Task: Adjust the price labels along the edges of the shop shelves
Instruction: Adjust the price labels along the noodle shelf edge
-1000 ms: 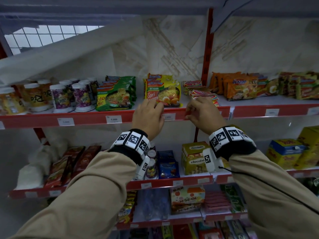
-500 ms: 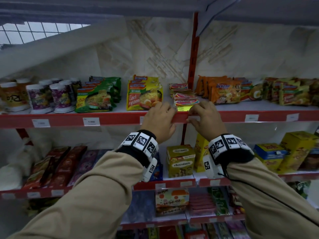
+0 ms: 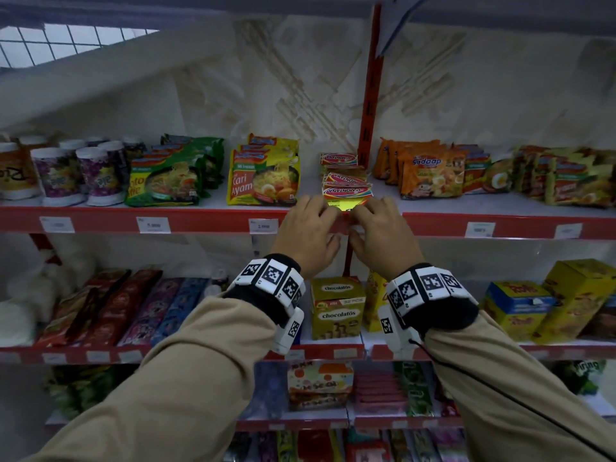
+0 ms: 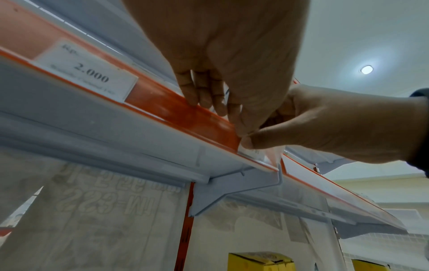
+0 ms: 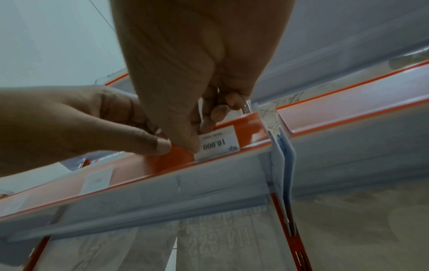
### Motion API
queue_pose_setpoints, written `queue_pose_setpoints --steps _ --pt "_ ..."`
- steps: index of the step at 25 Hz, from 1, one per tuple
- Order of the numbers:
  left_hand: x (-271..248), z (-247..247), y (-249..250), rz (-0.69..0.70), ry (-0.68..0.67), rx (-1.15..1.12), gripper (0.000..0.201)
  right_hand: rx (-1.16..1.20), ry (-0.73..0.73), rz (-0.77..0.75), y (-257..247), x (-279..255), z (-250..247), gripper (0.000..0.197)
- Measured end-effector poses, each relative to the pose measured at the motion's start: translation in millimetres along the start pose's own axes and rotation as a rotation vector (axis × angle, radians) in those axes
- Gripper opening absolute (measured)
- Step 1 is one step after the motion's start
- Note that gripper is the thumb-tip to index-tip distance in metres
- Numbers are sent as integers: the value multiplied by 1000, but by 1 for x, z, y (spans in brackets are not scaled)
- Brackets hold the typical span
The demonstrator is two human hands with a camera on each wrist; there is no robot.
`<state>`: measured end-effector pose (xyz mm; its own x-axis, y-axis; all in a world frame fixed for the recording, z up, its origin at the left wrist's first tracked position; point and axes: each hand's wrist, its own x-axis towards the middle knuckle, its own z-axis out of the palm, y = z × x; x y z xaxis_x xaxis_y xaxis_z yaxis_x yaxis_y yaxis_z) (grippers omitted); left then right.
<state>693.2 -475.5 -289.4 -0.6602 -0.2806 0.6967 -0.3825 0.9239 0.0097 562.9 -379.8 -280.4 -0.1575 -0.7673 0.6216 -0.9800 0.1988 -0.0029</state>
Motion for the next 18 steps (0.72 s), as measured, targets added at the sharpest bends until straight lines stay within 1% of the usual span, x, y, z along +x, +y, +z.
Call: queue_pose_setpoints --steps 2,4,5,7,9,11,12,14,16,17,18 --pt "-1 1 -2 -19 7 -47 31 4 -14 12 1 3 0 20" --pt "-2 2 -3 -26 13 -78 30 76 -37 26 3 7 -3 16" --pt "-2 2 -4 -31 13 -95 29 137 -41 34 6 9 -6 12" --pt "-1 1 -4 -55 11 -122 28 344 -7 92 10 13 -11 4" --pt "0 2 -4 -82 10 -134 30 590 85 205 12 14 -16 7" --pt "1 2 -2 -115 13 -154 36 774 174 295 14 12 -20 12" --pt "2 1 0 -135 13 -172 40 854 191 322 13 11 -20 15" --pt "6 0 1 -177 13 -209 43 1037 178 375 10 8 -19 21" --pt "9 -1 1 -201 2 -223 38 1187 144 408 7 5 -16 23" --pt "10 -1 1 -203 -5 -220 35 1194 132 400 5 3 -14 22" --pt "10 -1 0 -201 -11 -212 31 1148 123 381 5 2 -11 21"
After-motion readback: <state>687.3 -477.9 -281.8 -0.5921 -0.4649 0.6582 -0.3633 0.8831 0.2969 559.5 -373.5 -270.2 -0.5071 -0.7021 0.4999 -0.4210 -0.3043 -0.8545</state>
